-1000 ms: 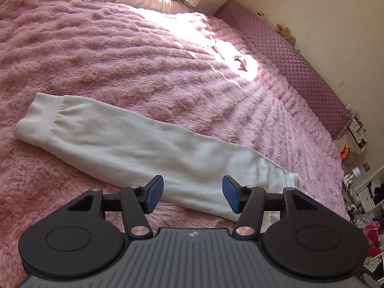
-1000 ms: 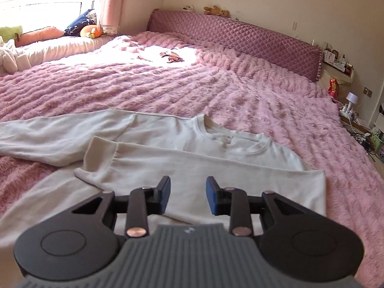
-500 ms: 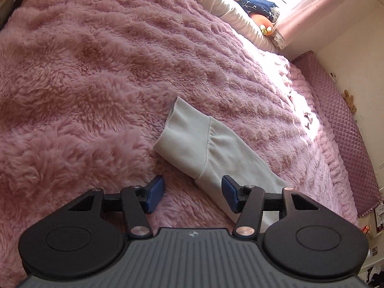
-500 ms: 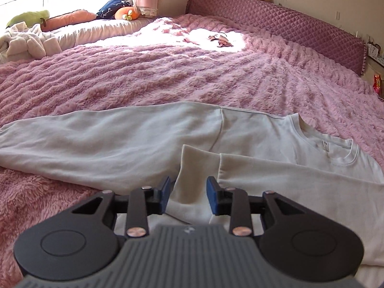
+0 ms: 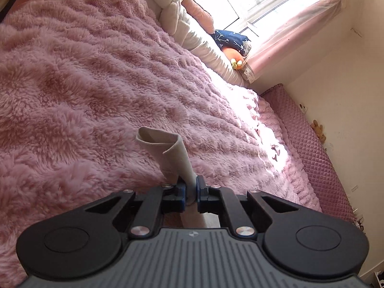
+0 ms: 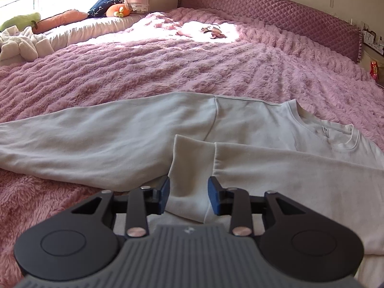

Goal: Fold small clothes
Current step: 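Grasp the sleeve cuff with the left gripper and fold it across the body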

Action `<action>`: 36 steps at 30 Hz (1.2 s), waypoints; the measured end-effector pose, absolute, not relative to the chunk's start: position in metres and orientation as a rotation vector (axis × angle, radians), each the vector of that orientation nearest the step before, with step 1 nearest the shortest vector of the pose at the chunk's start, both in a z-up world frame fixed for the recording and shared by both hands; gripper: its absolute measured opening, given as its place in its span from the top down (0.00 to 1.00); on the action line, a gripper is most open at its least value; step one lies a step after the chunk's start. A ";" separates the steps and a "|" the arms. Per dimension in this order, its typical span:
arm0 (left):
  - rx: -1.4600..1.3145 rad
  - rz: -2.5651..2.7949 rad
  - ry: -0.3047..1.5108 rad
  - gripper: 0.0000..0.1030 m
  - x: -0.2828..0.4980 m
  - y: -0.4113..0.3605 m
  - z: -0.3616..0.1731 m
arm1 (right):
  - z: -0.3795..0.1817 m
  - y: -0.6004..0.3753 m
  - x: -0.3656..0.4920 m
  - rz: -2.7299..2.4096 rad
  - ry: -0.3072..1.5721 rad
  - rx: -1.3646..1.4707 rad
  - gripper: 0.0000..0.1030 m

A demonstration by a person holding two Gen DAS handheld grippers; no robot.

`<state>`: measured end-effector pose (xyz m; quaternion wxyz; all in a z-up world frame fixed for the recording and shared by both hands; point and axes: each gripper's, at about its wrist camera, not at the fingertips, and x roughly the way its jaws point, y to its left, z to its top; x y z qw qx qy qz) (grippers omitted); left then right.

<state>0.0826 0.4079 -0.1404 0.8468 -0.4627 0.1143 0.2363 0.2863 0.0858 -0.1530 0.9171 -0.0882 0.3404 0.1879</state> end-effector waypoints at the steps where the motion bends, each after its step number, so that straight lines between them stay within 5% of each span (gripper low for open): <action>1: -0.975 0.478 0.226 0.93 0.085 0.405 -0.133 | -0.149 0.081 0.284 0.387 0.692 -0.174 0.71; 10: -0.873 0.202 0.119 0.93 0.160 0.328 -0.038 | -0.111 -0.009 0.248 0.329 0.637 -0.116 0.66; 18: -0.781 -0.113 0.165 0.93 0.250 0.178 0.000 | -0.100 -0.120 0.217 0.214 0.634 -0.049 0.64; 34: -0.511 -0.414 0.754 0.92 0.323 -0.089 -0.169 | -0.117 -0.284 0.185 -0.003 0.680 0.056 0.62; 36: -0.417 -0.418 0.801 0.81 0.316 -0.108 -0.180 | -0.120 -0.293 0.184 -0.019 0.682 0.063 0.62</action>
